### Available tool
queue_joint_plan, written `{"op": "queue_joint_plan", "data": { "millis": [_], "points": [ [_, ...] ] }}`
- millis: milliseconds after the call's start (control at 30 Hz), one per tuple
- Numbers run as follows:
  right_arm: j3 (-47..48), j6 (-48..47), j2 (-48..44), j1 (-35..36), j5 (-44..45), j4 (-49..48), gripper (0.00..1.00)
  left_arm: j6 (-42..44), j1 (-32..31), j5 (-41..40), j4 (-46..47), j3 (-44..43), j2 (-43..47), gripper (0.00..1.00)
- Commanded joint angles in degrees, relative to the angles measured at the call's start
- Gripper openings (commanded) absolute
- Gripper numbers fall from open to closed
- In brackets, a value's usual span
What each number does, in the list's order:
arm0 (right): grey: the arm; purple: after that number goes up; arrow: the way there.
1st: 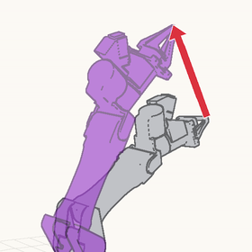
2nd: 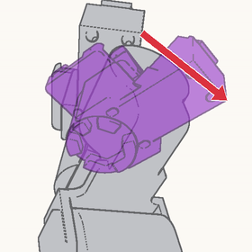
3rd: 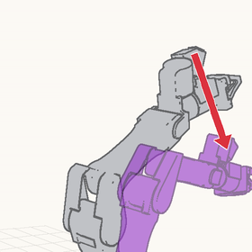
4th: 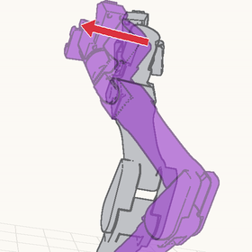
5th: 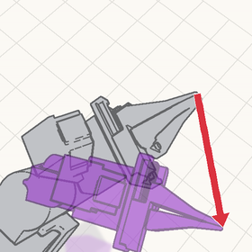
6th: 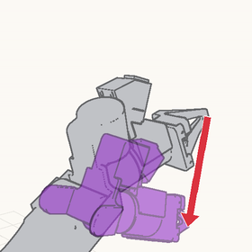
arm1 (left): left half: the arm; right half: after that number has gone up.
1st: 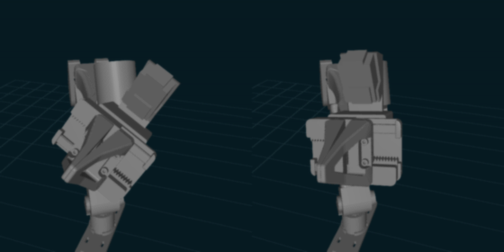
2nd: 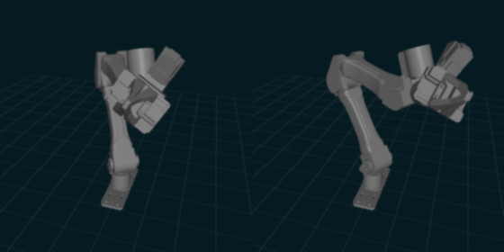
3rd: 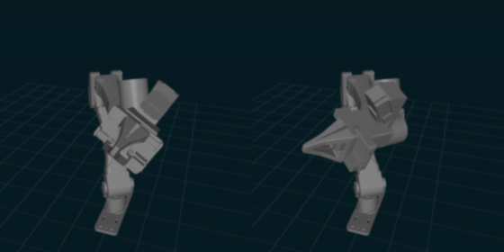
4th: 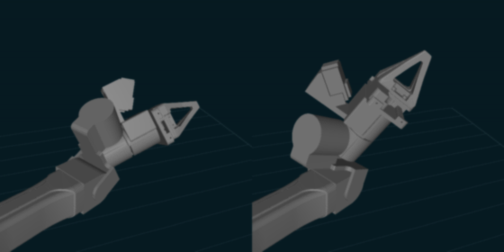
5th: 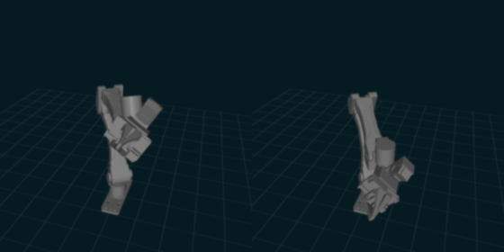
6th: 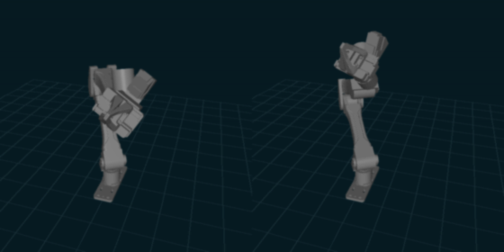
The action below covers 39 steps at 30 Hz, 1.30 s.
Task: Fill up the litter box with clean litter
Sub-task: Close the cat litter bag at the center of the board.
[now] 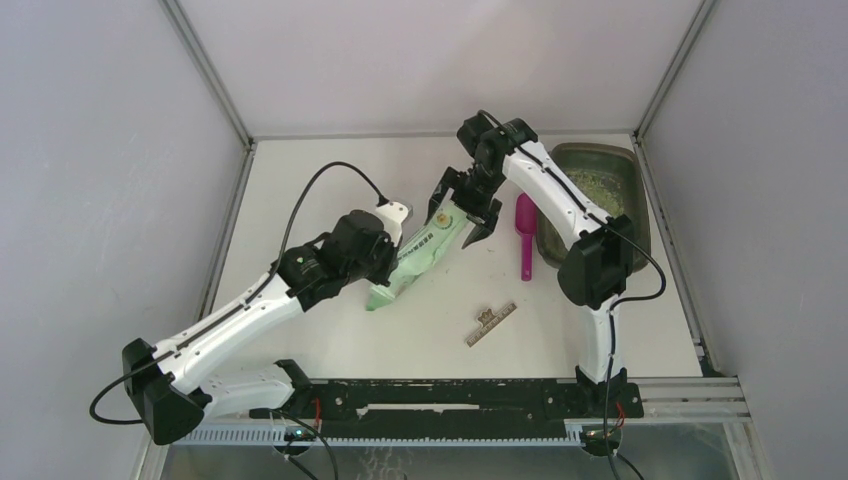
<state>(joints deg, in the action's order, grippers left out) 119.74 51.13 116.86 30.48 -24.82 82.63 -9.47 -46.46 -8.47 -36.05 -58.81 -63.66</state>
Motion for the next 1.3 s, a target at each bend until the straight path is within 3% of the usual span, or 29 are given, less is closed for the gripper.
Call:
{"op": "queue_joint_plan", "data": {
  "millis": [0,167,633,867,933,1133,1233,1267],
  "points": [
    [2.61,1.81,-0.75,0.09,-1.20,2.28,0.96,0.69,-0.37,-0.41,3.44,1.57,0.71,0.11],
    [3.08,2.75,0.31,0.27,-1.33,1.34,0.89,0.69,-0.46,-0.40,3.45,1.65,0.99,0.11],
    [6.27,7.39,5.14,1.13,-1.37,-2.74,0.85,0.95,-0.73,0.26,3.88,1.74,0.25,0.12],
    [7.17,7.91,7.35,1.66,-1.52,-3.97,0.72,0.94,-0.74,0.34,3.79,1.73,0.13,0.12],
    [7.02,7.76,7.56,1.69,-1.59,-4.27,0.65,0.95,-0.66,0.41,3.80,1.76,0.11,0.11],
    [6.55,7.67,7.27,1.89,-2.41,-6.50,0.29,0.86,-0.92,0.54,3.47,1.59,-0.05,0.12],
    [6.63,7.41,7.00,1.65,-2.66,-6.98,0.00,0.78,-1.45,0.41,3.12,1.52,-0.30,0.12],
    [6.72,7.21,6.99,1.59,-2.69,-6.95,0.00,0.71,-1.78,0.13,3.03,1.50,-0.39,0.12]
  ]
}}
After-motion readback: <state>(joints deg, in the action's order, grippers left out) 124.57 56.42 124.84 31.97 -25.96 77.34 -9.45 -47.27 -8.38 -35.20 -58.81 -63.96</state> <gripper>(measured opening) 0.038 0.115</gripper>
